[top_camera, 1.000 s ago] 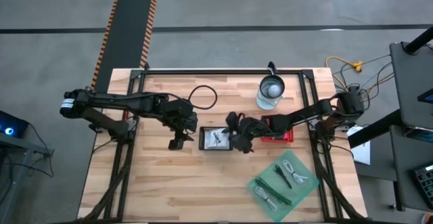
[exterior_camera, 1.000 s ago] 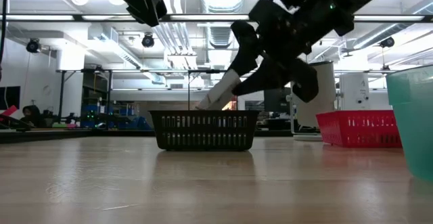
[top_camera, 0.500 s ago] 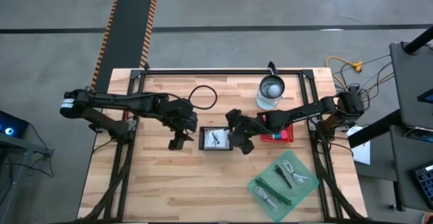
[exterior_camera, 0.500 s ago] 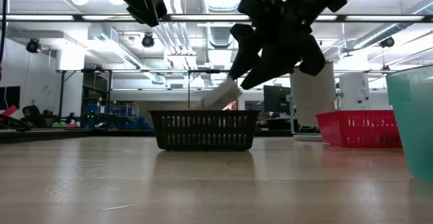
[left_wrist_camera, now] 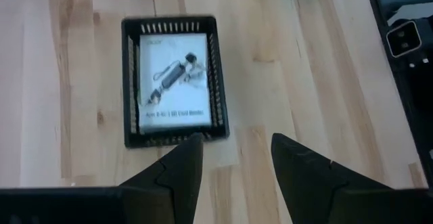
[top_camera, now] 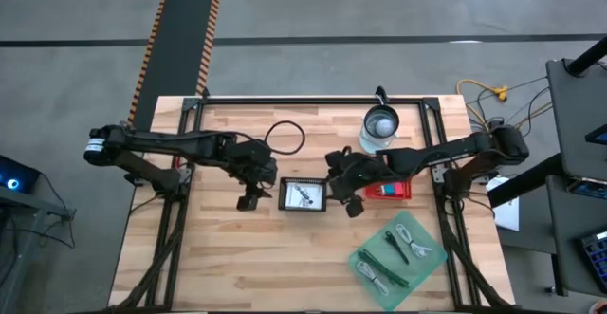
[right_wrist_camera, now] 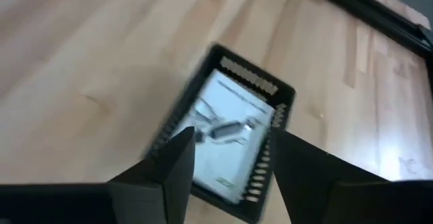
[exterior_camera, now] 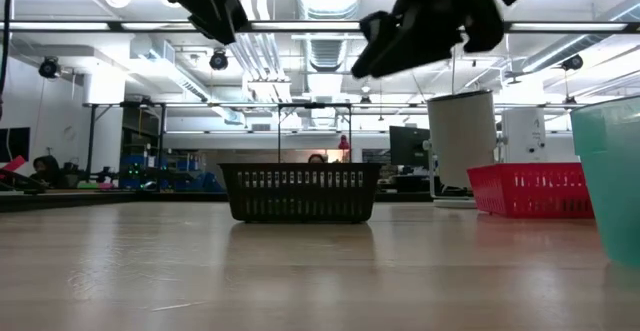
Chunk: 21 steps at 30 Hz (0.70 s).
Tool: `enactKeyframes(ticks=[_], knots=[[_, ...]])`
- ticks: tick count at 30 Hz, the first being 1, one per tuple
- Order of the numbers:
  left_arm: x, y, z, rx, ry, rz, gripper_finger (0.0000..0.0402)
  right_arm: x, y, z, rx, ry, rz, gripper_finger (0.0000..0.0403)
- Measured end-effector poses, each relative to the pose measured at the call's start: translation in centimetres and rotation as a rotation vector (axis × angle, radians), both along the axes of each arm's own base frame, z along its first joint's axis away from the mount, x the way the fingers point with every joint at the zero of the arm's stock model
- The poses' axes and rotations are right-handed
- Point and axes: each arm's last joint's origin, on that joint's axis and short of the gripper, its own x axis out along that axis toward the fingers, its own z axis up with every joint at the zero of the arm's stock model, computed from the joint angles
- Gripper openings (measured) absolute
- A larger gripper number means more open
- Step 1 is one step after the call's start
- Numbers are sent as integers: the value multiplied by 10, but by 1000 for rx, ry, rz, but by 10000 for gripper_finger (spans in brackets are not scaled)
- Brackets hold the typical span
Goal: Pick and place items into bin
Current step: Return to Home Position
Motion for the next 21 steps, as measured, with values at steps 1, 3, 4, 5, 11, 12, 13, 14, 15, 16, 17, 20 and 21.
enactKeyframes(ticks=[1, 3, 4, 5, 11, 12, 13, 14, 15, 16, 17, 20, 21], knots=[[1, 0, -2, 5, -16, -6, 160, -3, 0, 1, 24, -15, 6, 172], [4, 0, -7, 23, -53, -27, 160, -9, 1, 3, 61, -62, -8, 164], [5, 0, -11, 32, -72, -39, 160, -13, 0, 3, 75, -88, -17, 160], [6, 0, -15, 42, -95, -52, 160, -15, 0, 2, 88, -118, -24, 156], [2, 0, -43, 75, -152, -91, 160, -33, -2, -8, 184, -322, -87, 139], [1, 1, -46, 76, -181, -90, 160, -36, -2, -10, 206, -352, -113, 137], [-1, 1, -49, 80, -219, -91, 160, -39, -3, -13, 226, -374, -136, 135], [-4, 1, -53, 84, -257, -94, 160, -41, -4, -15, 243, -398, -161, 133], [-7, 1, -57, 92, -303, -100, 159, -43, -4, -18, 255, -414, -180, 132], [-9, 1, -59, 101, -368, -105, 158, -46, -5, -22, 261, -426, -199, 132], [-11, 1, -62, 116, -426, -115, 155, -48, -5, -25, 266, -436, -217, 132], [-21, 2, -75, 168, -592, -133, 138, -53, -6, -34, 286, -458, -256, 132], [-25, 3, -81, 193, -636, -132, 129, -54, -7, -37, 293, -454, -263, 131]])
